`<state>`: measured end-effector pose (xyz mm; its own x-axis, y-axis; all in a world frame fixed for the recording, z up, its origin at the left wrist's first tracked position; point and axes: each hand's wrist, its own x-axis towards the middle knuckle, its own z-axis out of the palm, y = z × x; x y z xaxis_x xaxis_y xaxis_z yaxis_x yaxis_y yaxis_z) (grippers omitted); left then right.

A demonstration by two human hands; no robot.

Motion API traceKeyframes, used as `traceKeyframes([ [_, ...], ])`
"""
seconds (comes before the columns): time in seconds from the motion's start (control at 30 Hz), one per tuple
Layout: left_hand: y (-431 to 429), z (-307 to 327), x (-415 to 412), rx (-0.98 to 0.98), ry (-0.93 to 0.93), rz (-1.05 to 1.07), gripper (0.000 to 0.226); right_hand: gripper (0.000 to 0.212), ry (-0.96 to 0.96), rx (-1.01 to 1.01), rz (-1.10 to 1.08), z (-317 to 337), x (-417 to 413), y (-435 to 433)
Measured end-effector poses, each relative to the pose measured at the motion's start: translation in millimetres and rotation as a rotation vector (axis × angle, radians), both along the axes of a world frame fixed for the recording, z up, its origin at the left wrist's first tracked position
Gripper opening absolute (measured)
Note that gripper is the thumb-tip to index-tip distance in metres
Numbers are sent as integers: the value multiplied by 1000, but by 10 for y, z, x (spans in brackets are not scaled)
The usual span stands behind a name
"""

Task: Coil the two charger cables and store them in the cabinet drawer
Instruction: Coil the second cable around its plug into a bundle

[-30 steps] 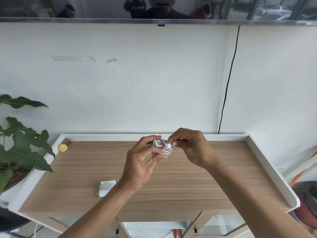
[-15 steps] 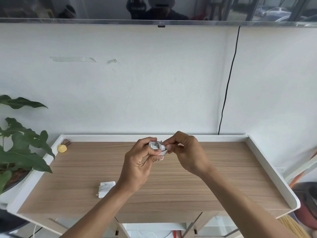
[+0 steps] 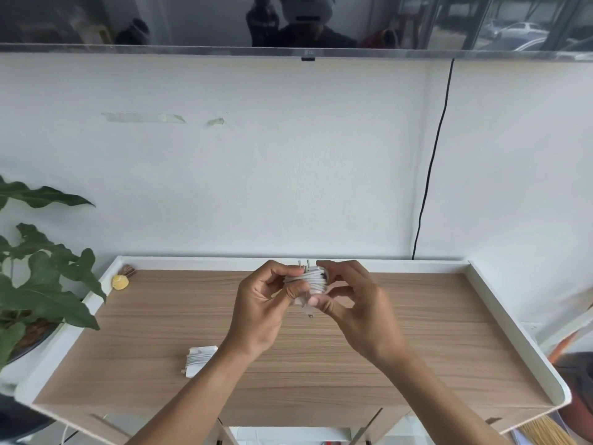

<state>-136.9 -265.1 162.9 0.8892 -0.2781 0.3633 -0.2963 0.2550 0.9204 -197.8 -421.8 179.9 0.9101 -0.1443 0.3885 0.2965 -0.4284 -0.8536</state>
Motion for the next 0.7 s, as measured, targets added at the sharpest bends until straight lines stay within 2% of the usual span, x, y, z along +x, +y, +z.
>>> traceKeyframes([
  [0.07, -44, 44, 1, 11, 7, -4, 15, 55, -50, -24, -40, -22, 3, 33],
  [0.17, -76, 104, -16, 62, -5, -6, 15, 52, -98, -18, -76, -9, -3, 44],
  [0.23, -52, 116, -32, 75, 1, -81, 19, 48, -104, 5, -96, 0, -17, 37],
  [0.33, -29, 70, -68, 111, 8, -269, 46, 46, -52, 71, -122, 6, -13, -7],
  [0.4, -46, 29, -86, 145, -17, -284, 65, 45, -2, 137, -133, 3, -11, -10],
  [0.43, -60, 14, -85, 154, -41, -252, 66, 44, 16, 164, -141, 5, -12, -1],
  [0.6, -90, 51, -58, 186, -152, -151, 57, 24, -3, 251, -122, 54, -28, 23],
  [0.7, -109, 99, -61, 165, -178, -154, 54, 24, -28, 275, -109, 109, -28, 27],
])
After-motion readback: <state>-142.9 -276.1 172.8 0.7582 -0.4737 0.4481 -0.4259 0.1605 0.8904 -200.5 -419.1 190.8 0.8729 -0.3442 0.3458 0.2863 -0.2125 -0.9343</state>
